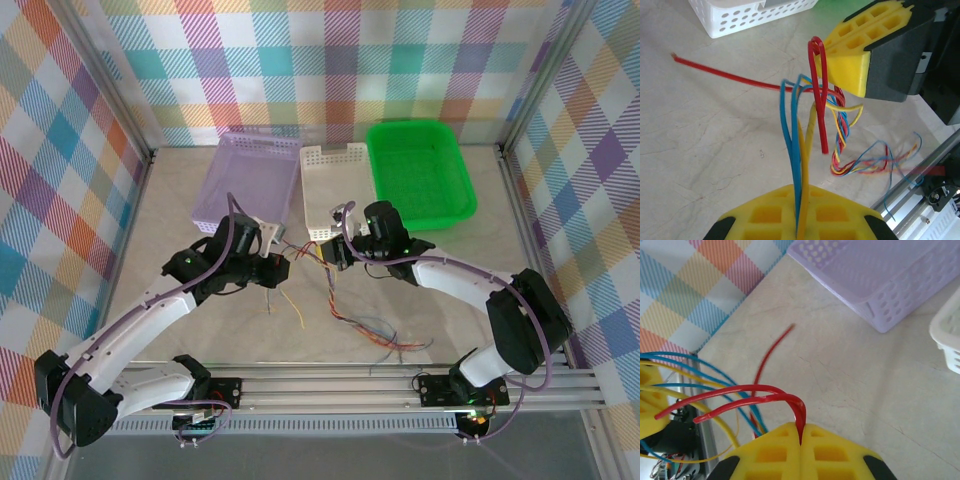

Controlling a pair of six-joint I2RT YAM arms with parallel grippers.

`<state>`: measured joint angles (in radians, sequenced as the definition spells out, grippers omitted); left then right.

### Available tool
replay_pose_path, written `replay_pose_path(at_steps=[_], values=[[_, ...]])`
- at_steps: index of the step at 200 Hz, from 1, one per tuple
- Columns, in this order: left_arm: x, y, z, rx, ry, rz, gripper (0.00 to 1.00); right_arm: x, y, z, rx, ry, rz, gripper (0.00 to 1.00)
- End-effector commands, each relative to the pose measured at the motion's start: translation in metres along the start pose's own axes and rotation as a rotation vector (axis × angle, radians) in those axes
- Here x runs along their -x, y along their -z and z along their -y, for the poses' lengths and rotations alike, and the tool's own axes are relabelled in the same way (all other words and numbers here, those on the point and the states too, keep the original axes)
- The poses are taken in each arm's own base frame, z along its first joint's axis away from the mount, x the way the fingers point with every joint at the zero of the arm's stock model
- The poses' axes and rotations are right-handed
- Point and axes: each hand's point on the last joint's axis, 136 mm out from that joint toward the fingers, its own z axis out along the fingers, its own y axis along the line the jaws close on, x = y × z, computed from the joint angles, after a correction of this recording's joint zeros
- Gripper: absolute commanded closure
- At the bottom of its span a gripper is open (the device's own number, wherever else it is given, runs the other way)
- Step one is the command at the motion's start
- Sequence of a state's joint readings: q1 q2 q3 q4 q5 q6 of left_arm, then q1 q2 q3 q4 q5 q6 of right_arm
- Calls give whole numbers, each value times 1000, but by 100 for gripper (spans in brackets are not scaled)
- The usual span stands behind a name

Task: Untangle the cables

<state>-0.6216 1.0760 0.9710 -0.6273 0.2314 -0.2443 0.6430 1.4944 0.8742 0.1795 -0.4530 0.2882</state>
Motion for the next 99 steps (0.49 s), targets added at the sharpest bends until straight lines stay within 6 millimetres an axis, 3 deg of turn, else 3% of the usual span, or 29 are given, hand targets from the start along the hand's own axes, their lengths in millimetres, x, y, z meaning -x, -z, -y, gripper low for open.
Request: replay_pose_path(at_steps=[1, 50, 99], values=[[-2, 11, 1, 19, -37, 19, 100, 14, 18, 21, -122, -16, 86, 100], [-3, 35, -27, 199, -64, 26, 100, 32, 86, 84, -370, -203, 282, 100], [-1, 56, -57, 360, -46, 94, 100, 37, 157, 119, -580, -335, 433, 100]])
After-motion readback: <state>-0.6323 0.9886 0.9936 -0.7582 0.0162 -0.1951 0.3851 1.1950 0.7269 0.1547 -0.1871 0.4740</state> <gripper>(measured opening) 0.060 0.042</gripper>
